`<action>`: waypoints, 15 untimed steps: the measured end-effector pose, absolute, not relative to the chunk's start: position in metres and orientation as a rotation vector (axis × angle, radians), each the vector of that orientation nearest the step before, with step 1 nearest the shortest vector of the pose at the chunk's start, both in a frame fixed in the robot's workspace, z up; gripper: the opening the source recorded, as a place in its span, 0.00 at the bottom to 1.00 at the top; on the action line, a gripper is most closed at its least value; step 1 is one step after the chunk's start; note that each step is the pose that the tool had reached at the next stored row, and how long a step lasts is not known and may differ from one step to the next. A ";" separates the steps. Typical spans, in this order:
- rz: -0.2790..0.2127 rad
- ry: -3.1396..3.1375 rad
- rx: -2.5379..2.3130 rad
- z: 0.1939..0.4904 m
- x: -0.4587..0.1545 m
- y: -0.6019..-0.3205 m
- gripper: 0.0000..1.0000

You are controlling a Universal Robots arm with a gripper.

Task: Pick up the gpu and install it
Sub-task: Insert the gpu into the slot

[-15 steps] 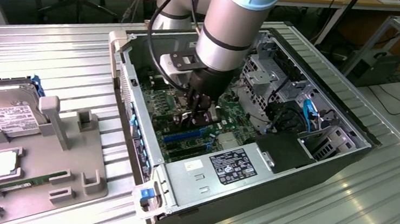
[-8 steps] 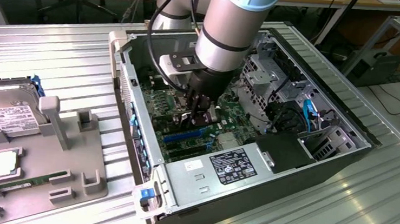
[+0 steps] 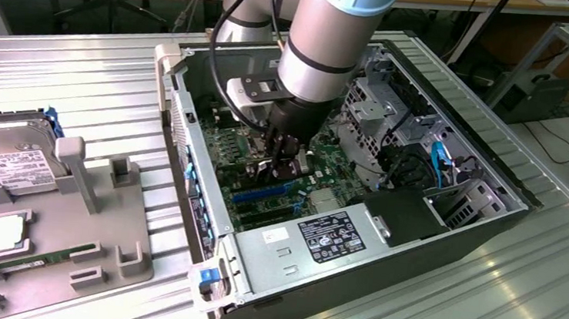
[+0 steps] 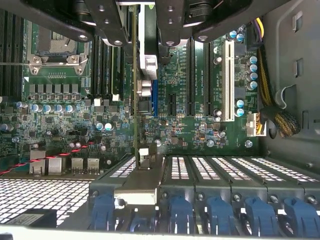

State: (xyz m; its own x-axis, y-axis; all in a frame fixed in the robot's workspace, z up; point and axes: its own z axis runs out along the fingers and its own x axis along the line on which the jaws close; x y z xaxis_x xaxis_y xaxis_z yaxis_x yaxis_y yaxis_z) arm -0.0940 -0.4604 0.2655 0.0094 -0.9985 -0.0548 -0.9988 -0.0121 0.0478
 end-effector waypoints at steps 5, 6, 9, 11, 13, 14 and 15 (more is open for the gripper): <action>0.114 2.205 -2.229 0.265 -0.094 -0.465 0.28; 0.114 2.205 -2.229 0.265 -0.094 -0.465 0.28; 0.114 2.205 -2.229 0.265 -0.094 -0.466 0.28; 0.114 2.205 -2.229 0.265 -0.094 -0.466 0.28; 0.114 2.205 -2.229 0.265 -0.094 -0.466 0.28; 0.114 2.205 -2.229 0.265 -0.094 -0.466 0.28; 0.114 2.205 -2.229 0.265 -0.095 -0.466 0.28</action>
